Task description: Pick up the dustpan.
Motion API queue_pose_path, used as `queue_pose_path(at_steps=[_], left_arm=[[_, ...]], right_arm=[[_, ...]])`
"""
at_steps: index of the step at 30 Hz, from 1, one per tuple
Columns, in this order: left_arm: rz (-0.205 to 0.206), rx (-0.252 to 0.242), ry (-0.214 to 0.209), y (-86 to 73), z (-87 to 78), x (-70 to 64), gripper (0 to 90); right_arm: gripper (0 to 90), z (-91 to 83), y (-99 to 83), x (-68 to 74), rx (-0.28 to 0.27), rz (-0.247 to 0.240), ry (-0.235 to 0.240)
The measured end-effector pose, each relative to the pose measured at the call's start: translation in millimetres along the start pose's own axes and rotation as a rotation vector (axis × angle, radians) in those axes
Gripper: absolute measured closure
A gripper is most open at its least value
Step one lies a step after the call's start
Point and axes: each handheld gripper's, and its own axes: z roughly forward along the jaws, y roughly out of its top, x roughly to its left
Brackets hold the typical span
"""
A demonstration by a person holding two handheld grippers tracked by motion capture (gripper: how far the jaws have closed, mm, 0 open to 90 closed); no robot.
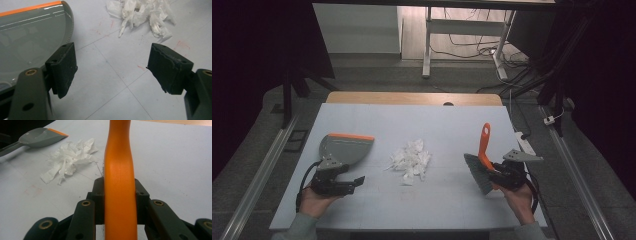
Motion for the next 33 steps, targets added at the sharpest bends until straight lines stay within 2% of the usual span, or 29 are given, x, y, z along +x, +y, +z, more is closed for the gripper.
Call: queue_pose_path(at_steps=[8,14,18,23,24,27,33], left_arm=[[0.015,-0.006,0.006,2.4,-8.3,-2.1,25.0],[0.041,0.013,0.004,8.6,-16.2,-5.4,25.6],[0.057,0.006,0.032,14.3,-23.3,-6.3,24.8],[0.014,0.022,0.043,21.6,-33.2,-0.8,25.2],[0.014,0.033,0.067,24.6,-37.5,0.7,24.7],[0.009,0.04,0.082,27.9,-42.4,3.2,22.4],[-0.051,0.031,0.115,30.8,-53.3,15.9,22.2]], right_arm=[[70.0,-0.2,0.0,0.6,0.002,-0.001,0.002],[70.0,-1.7,0.5,0.7,-0.002,-0.005,-0.002],[70.0,-1.4,0.4,0.4,0.0,-0.005,-0.004],[70.0,-1.0,0.5,1.2,0.003,-0.004,0.0],[70.0,-0.9,0.5,1.4,0.004,-0.003,0.001],[70.1,-0.2,0.1,1.4,0.006,-0.003,0.001],[70.0,-1.1,0.6,1.9,0.003,-0.004,0.0]])
